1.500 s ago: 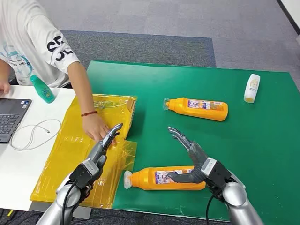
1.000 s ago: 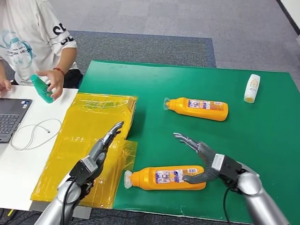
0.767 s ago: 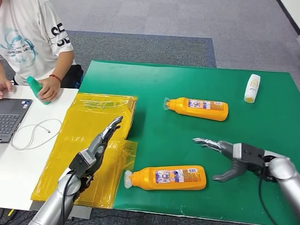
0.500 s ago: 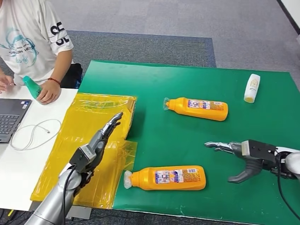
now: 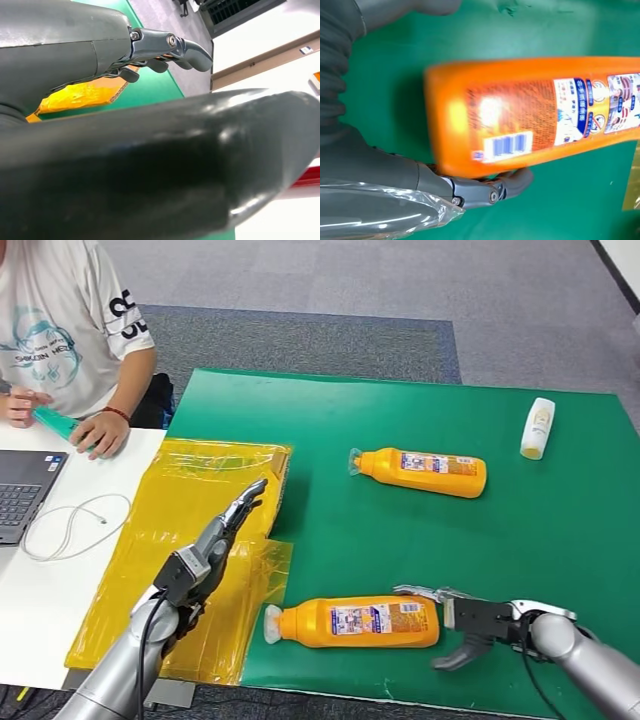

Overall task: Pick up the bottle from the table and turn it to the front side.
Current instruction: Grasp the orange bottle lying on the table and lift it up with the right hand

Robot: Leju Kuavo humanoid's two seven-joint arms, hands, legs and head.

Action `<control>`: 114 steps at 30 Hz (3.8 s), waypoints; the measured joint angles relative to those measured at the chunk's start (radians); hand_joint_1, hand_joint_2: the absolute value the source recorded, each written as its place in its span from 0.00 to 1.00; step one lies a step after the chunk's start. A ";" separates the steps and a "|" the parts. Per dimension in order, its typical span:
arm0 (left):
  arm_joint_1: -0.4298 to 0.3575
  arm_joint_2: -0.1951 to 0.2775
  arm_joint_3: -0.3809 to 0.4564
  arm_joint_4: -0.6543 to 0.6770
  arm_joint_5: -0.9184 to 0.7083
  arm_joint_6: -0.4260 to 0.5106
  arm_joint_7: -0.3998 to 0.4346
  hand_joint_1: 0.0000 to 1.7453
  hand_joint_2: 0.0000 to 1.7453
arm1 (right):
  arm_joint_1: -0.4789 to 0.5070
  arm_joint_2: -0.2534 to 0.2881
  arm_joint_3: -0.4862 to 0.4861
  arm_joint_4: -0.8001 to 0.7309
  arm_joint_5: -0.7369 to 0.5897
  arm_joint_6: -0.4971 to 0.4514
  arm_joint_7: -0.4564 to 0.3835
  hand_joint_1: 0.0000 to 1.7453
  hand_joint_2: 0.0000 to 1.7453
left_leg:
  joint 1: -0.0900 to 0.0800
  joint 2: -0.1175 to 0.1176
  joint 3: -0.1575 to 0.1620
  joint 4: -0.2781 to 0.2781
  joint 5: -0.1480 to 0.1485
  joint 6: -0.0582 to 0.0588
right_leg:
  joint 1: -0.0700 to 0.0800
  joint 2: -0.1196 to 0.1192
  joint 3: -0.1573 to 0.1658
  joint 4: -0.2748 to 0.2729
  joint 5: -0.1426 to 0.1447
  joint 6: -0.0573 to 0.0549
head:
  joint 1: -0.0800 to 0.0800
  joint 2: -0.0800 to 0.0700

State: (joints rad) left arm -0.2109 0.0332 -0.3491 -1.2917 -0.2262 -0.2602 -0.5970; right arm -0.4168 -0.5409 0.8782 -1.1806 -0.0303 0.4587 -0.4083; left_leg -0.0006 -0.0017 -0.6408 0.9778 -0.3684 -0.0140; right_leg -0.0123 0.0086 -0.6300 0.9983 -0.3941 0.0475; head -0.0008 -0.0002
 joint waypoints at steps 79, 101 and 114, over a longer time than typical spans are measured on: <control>-0.119 -0.023 0.021 0.119 0.002 -0.013 0.002 0.00 0.00 | -0.456 -0.061 0.292 -0.086 -0.574 0.283 0.405 0.00 1.00 | -0.001 0.000 0.004 0.000 0.001 0.001 | -0.001 0.001 0.004 0.000 0.002 0.001 | 0.000 0.000; -0.133 -0.025 0.011 0.141 0.020 0.017 0.018 0.00 0.00 | -0.636 -0.143 0.496 -0.226 -0.356 0.116 0.452 0.00 1.00 | -0.001 0.000 0.004 0.000 0.000 0.001 | -0.001 0.001 0.003 0.000 0.001 0.001 | 0.000 0.000; -0.152 -0.026 0.011 0.145 0.007 0.017 0.037 0.00 0.00 | -0.755 -0.215 0.525 -0.363 -0.452 0.153 0.505 0.00 1.00 | -0.001 0.000 0.004 0.000 0.000 0.001 | -0.001 0.001 0.003 0.000 0.001 0.001 | 0.000 0.000</control>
State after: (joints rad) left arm -0.3627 0.0075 -0.3379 -1.1465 -0.2188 -0.2428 -0.5596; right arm -1.1719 -0.7563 1.4029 -1.5434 -0.4823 0.6119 0.0967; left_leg -0.0014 -0.0013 -0.6369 0.9781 -0.3681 -0.0135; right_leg -0.0132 0.0094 -0.6269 0.9984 -0.3928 0.0482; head -0.0008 -0.0001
